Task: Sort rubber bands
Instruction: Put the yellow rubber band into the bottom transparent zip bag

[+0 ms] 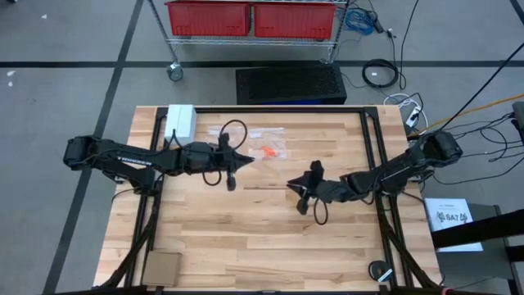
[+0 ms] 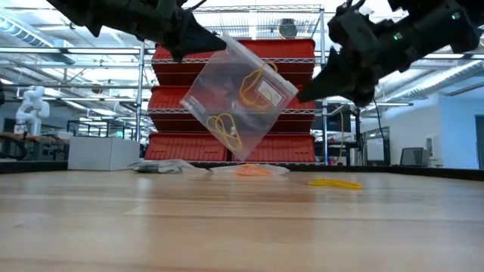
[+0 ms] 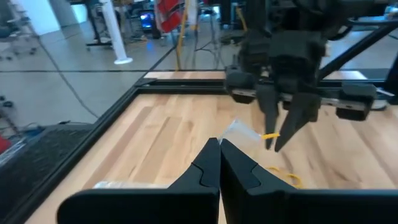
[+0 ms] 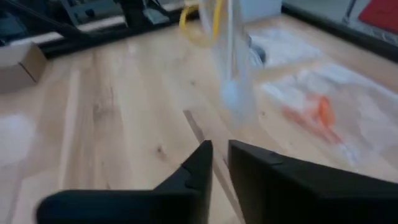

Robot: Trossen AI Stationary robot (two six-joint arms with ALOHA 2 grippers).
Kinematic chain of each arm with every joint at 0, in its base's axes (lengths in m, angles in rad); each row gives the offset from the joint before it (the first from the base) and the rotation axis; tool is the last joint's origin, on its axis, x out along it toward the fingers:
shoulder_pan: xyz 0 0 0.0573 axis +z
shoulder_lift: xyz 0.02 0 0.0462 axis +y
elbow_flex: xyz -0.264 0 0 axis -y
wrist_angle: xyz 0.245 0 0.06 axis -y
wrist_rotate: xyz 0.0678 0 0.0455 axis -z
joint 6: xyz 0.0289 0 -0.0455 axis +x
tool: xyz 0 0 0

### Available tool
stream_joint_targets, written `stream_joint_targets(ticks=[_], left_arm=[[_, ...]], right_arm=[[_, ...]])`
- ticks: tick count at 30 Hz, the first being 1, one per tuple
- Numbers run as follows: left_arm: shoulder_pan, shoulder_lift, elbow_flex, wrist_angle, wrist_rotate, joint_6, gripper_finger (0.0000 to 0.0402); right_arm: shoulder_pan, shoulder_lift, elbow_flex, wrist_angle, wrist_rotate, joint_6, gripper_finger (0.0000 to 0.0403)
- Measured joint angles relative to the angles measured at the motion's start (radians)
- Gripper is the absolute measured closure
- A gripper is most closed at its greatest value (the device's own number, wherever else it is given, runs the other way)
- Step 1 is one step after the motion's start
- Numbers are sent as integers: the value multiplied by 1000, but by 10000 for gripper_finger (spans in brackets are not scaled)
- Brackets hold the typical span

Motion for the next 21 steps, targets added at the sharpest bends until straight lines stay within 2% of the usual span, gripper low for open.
stream_joint_targets(ticks=[3,9,12,16,21], left_arm=[[-1,0,0,0,21,-3,401],[-1,0,0,10,22,-4,401],[-1,0,-1,10,22,-4,401],[-1,0,-1,10,22,-5,401],[-1,0,-1,24,23,-5,401]], right_arm=[[0,0,0,61,2,-47,339],[0,0,0,55,45,-64,253],[0,0,0,84,52,-118,231],[0,11,0,125,76,-183,242],[-15,68,0,172,98,-210,318]])
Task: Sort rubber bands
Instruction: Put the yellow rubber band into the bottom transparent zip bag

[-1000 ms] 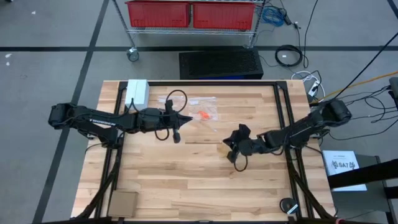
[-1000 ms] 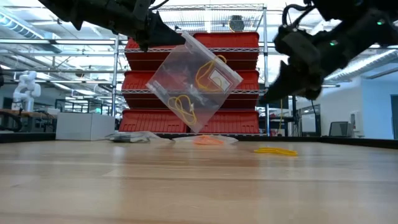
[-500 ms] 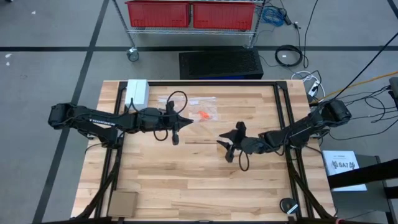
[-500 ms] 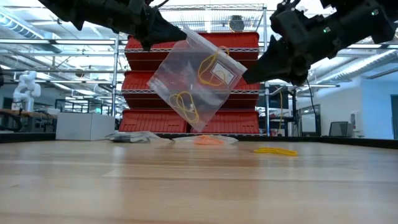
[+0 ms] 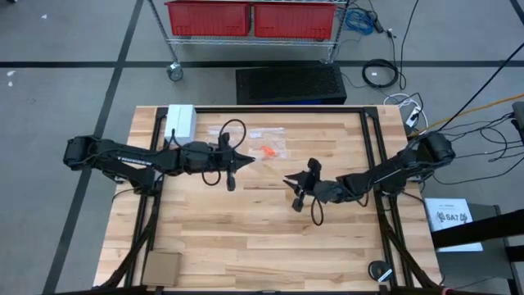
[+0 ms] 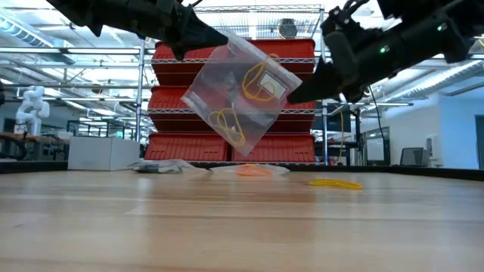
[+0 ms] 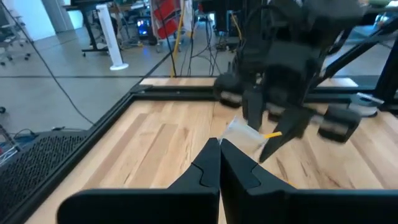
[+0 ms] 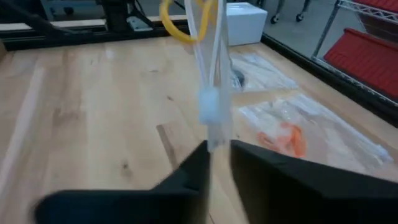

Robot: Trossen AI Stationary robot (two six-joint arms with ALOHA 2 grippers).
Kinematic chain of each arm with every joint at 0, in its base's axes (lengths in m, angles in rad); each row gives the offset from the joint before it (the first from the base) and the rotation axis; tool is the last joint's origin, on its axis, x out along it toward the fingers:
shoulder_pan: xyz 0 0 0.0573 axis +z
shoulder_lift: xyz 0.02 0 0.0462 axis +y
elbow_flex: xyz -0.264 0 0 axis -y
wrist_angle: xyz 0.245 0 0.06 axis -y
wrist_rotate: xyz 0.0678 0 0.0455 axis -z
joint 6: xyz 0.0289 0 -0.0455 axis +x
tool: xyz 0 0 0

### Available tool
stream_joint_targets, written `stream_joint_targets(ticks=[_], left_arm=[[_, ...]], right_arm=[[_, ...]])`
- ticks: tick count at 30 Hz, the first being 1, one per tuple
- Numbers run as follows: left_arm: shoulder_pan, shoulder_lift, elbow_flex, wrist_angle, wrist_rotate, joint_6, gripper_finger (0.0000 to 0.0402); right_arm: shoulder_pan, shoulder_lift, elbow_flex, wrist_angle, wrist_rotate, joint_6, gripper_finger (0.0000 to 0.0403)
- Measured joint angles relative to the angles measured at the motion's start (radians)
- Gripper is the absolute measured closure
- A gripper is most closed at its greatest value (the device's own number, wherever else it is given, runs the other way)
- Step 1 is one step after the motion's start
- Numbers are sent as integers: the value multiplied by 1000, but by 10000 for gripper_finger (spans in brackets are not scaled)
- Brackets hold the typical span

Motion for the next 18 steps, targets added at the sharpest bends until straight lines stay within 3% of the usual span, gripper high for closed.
stream_joint_targets(ticks=[4,11,18], left_arm=[[0,0,0,13,27,0,401],[-2,0,0,15,52,-19,401],[-20,0,0,12,52,-22,401]], right_arm=[[-12,44,0,69,30,-32,392],[-10,17,29,134,53,-125,401],[9,-19,100,40,25,-183,402]])
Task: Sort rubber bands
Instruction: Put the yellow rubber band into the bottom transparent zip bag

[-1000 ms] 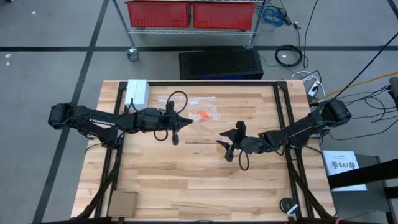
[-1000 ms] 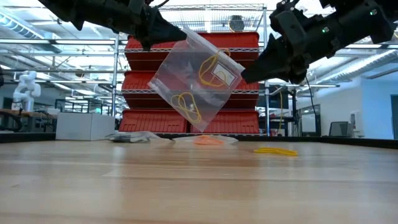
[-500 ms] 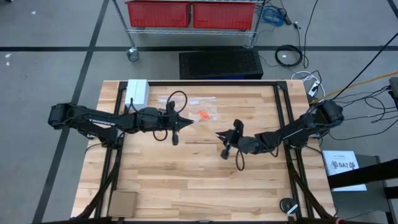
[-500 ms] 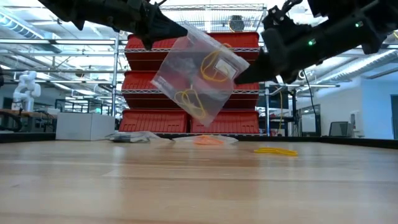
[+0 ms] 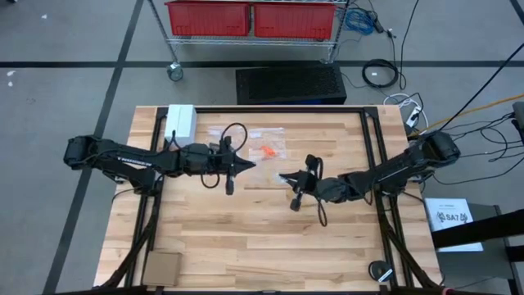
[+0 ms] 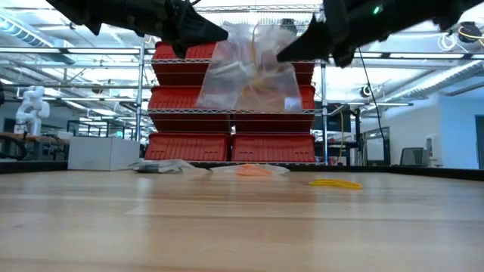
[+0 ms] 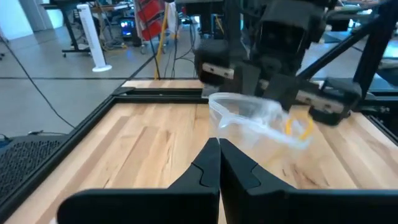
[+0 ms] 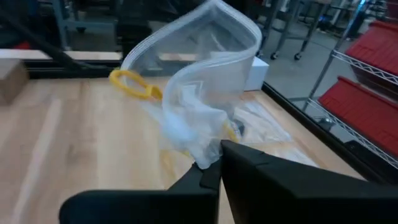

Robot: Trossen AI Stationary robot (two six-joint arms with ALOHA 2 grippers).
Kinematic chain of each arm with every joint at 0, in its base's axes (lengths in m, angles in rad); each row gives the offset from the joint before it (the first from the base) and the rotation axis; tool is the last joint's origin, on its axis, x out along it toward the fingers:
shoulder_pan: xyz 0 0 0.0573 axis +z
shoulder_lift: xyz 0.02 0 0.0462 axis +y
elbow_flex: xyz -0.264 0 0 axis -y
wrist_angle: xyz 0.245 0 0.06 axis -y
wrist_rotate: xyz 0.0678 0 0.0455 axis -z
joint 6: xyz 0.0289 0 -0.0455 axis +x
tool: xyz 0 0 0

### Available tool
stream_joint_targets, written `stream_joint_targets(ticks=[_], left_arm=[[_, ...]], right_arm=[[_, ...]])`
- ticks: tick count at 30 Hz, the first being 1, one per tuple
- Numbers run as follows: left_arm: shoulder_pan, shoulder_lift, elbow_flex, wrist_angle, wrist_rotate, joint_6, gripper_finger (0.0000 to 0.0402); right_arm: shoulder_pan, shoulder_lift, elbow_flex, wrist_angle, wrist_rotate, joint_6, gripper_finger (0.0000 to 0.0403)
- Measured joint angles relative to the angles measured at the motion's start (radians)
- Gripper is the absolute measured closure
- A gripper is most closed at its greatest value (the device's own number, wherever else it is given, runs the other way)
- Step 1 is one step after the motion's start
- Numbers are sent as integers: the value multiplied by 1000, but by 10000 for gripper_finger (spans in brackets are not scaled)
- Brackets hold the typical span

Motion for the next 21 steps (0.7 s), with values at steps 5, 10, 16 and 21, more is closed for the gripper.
stream_joint_targets(ticks=[5,10,16,21], left_arm=[[-9,-15,0,13,-26,22,401],[-22,-13,0,-1,-27,-3,401],[-66,-4,0,43,-28,-4,401],[-84,25,0,81,-29,-4,401]], right_arm=[[48,-90,45,-158,31,41,403],[75,-180,77,-339,54,173,403],[65,-188,131,-565,0,291,403],[56,-188,201,-646,-3,304,403]])
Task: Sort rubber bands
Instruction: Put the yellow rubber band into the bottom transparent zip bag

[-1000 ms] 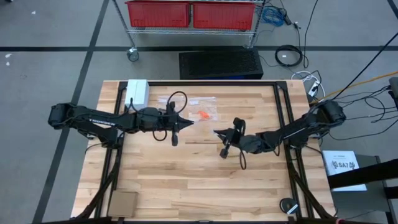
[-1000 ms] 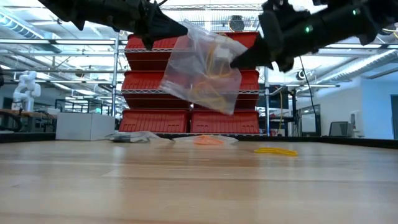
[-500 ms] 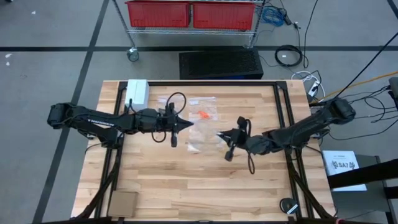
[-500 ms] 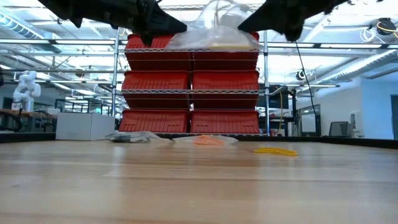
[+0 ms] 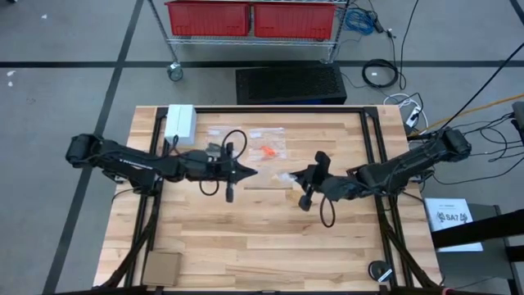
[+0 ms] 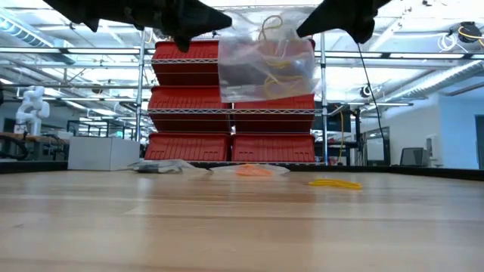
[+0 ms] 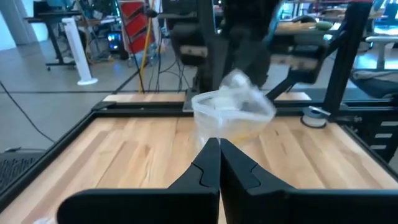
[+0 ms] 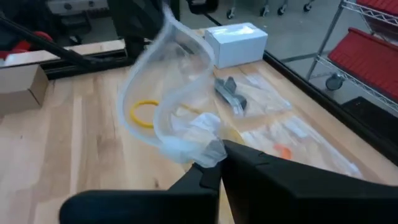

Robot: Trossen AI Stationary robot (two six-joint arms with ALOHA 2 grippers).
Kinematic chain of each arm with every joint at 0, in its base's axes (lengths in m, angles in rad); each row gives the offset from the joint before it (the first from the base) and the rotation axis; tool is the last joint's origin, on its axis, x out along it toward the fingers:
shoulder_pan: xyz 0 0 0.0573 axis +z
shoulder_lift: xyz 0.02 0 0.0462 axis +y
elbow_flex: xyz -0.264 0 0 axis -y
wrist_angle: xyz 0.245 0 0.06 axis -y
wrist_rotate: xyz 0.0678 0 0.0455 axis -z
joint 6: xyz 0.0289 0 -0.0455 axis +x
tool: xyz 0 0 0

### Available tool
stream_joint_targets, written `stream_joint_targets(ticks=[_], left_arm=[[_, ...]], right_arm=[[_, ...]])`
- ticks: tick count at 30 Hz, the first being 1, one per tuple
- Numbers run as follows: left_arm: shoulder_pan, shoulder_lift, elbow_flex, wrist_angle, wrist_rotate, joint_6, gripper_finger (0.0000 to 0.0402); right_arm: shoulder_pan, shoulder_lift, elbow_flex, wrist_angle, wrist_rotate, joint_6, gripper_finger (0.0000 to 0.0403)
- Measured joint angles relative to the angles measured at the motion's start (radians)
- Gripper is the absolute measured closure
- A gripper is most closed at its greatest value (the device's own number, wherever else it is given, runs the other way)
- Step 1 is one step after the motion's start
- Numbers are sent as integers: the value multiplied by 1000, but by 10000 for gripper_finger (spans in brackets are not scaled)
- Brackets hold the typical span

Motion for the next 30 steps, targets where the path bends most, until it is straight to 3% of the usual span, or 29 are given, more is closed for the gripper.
stream_joint_targets(ticks=[11,18,24,30], left_arm=[[1,66,0,18,-32,11,401],[1,64,0,24,-53,30,402],[1,52,0,8,-76,54,401],[1,22,1,-18,-97,80,402]], right_arm=[[-9,-10,24,-29,-54,-11,403],[-11,-10,31,-161,-105,9,400],[2,-14,32,-301,-237,45,364],[17,13,32,-398,-367,152,303]])
